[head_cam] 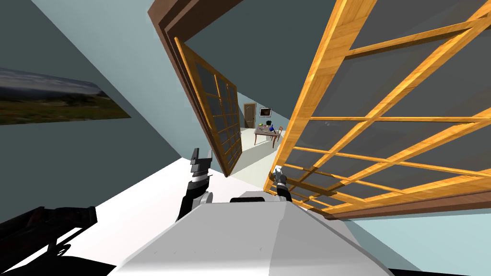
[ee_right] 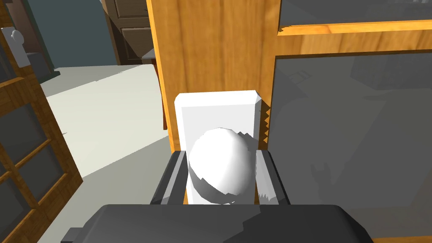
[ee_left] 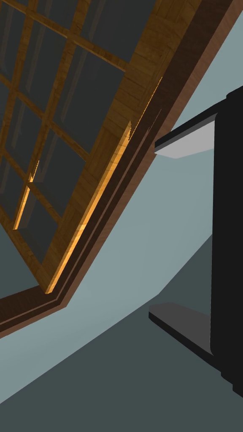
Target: Push the door open
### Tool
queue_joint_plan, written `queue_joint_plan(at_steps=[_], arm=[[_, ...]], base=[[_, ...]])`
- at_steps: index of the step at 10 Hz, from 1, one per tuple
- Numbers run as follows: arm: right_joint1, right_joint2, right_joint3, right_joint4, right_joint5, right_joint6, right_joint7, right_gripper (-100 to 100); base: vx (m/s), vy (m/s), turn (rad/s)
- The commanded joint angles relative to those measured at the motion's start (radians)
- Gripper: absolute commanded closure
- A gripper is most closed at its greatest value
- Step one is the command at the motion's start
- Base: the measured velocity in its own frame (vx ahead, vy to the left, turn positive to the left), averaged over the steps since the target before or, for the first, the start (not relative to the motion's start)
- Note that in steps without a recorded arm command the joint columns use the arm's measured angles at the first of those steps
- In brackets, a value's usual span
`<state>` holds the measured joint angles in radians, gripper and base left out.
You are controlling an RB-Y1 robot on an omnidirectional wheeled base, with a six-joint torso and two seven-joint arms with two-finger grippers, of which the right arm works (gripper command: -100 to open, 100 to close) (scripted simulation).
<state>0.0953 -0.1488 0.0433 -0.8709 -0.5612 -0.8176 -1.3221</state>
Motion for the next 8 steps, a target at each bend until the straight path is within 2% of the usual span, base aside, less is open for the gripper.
queue_joint_plan(at_steps=[1, 5, 8], arm=[[0.001, 0.002, 0.002, 0.0, 0.001, -0.001, 0.0, 100], [-0.004, 0.002, -0.025, 0.008, -0.013, -0.004, 0.009, 100], [-0.009, 0.004, -0.052, 0.017, -0.026, -0.008, 0.018, 100]], base=[[0.0, 0.0, 0.0], [0.146, -0.007, -0.03], [0.214, -0.035, -0.029]])
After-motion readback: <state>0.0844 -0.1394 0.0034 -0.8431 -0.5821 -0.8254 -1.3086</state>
